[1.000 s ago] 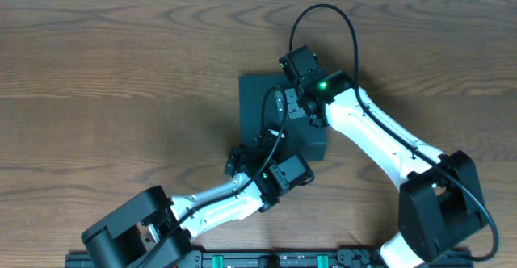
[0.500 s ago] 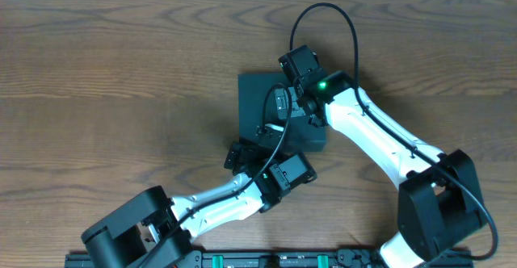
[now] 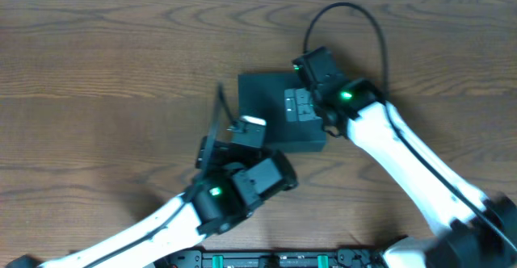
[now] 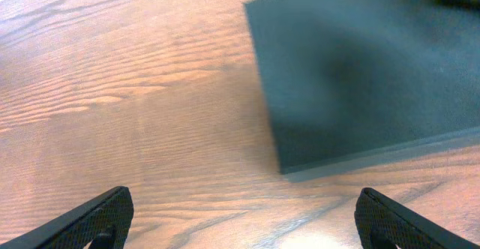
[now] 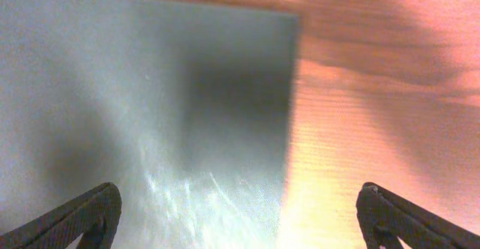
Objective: Pack container
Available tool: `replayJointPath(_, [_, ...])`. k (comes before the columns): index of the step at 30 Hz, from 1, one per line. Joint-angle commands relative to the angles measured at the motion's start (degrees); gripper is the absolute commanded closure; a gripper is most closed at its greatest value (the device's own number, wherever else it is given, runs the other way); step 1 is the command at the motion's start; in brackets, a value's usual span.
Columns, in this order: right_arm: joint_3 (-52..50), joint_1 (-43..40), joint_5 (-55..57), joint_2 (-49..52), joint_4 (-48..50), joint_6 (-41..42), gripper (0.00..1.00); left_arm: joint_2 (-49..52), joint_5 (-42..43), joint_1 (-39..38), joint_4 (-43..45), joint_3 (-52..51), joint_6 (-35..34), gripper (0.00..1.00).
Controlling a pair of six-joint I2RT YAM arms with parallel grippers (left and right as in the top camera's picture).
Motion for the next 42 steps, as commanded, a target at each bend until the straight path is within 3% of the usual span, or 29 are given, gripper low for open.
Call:
replayJointPath(1, [-0.02,-2.08,1.03,-3.85,-3.67,3.65,0.01,-3.85,-0.68,4.33,-2.84,0.44,-0.57,0.05])
replayJointPath(8, [-0.11,-5.73,0.15,-4.76,-12.98,4.02,0.01,-4.52,9.49,20.55,-6.01,0.44,0.44,0.05])
replayJointPath(14, [-1.44,-5.90,-3.69,-4.76,-14.32,4.00,0.01,-2.08,18.78,32.22,-5.01,0.44,4.37,0.05])
replayJointPath(17, [-4.07,-5.88,-3.93,-4.76,-13.29,4.72,0.01,-0.59,21.99,33.79,-4.55,0.44,6.10,0.05])
replayJointPath(28, [-16.96,-5.88,-6.47,-4.76,-1.40,5.95,0.01,1.31,21.90,33.68,-2.21,0.44,6.12,0.05])
replayJointPath(42, [-16.48,-7.52,-4.04,-8.50,2.16,7.52,0.01,1.42,21.88,34.29,-1.81,0.44,7.82,0.05])
